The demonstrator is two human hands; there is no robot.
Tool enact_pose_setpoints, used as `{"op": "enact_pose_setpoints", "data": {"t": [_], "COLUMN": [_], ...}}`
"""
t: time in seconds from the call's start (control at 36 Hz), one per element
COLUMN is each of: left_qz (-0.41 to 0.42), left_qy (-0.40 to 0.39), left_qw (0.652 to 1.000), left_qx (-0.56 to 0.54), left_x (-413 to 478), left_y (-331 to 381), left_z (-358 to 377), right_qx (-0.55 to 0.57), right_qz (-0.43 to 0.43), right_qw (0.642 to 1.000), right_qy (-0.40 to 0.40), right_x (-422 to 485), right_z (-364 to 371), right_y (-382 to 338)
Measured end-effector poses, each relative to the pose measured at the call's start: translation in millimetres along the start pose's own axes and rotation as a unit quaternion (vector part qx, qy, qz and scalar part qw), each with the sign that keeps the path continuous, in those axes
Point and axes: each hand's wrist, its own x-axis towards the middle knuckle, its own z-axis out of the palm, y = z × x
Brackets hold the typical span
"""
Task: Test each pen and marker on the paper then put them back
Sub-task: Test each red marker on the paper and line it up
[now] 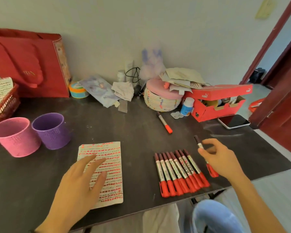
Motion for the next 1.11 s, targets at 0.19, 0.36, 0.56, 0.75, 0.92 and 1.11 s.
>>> {"op": "enact_pose_setpoints", "data": {"t": [0.19, 0.36, 0.56, 0.75, 0.92, 1.11], "left_qz": [-0.048, -0.052, -0.053, -0.058, -0.047, -0.034], "left_qy": [-0.052, -0.044, -0.044, -0.028, 0.033, 0.163], "left_qw": [0.997, 0.997, 0.996, 0.998, 0.995, 0.971], "left_qx": [0.036, 0.048, 0.050, 0.008, -0.086, -0.171], "left_x": [5.6, 6.9, 6.8, 2.9, -0.2, -13.4], "left_y": [-40.8, -39.7, -43.4, -43.5, -41.7, -21.0], "left_z": [9.2, 10.1, 13.5, 11.2, 6.5, -0.2], "right_qx": [-0.122, -0.168, -0.183, -0.270, -0.097, 0.326], "right_qz": [0.008, 0.013, -0.031, -0.022, -0.036, -0.110], "right_qw": [0.990, 0.985, 0.982, 0.960, 0.992, 0.927], "right_qy": [-0.069, -0.040, -0.034, -0.063, -0.076, -0.153], "right_x": [18.7, 35.6, 88.0, 113.4, 97.4, -41.3], "right_z": [18.8, 26.2, 74.1, 113.9, 119.2, 114.3], "right_y": [22.7, -1.1, -75.8, -112.8, -123.0, -153.2]}}
